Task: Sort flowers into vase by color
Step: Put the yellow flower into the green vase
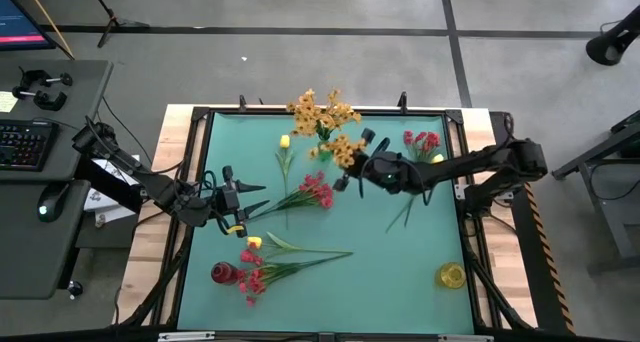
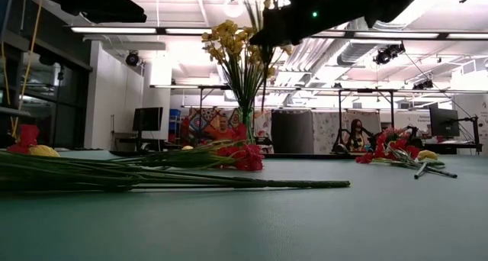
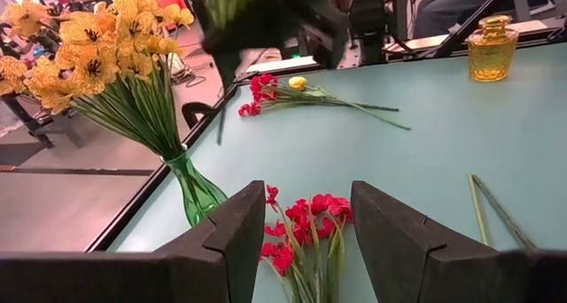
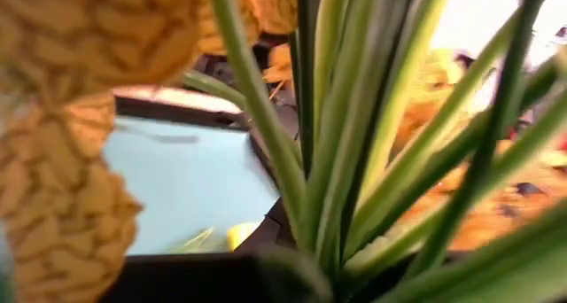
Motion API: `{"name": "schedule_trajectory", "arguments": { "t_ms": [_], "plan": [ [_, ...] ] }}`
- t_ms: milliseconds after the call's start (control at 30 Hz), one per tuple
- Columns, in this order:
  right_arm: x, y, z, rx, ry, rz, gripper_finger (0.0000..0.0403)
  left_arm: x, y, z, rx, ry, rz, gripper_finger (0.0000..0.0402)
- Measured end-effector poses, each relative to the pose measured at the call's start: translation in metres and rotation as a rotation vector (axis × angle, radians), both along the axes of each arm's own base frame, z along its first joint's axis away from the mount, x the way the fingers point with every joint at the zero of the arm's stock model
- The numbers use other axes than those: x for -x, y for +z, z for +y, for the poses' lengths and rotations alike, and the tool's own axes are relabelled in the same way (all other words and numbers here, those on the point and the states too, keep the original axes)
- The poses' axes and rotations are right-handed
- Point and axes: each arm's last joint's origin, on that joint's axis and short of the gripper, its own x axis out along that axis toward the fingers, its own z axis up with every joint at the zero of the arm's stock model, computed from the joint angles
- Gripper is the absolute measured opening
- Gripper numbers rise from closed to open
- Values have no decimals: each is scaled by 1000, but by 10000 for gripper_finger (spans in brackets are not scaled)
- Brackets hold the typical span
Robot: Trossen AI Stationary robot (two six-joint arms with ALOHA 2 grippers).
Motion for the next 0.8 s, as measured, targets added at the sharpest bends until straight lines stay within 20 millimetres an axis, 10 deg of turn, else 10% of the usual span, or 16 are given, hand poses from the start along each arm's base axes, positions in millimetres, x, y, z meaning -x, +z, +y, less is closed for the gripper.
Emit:
{"name": "schedule_trajectory", "arguments": {
  "t_ms": [800],
  "plan": [
    [35, -16, -37, -27, 71, -363, 0, -1, 2, 0, 5, -2, -17, 157]
  ]
}}
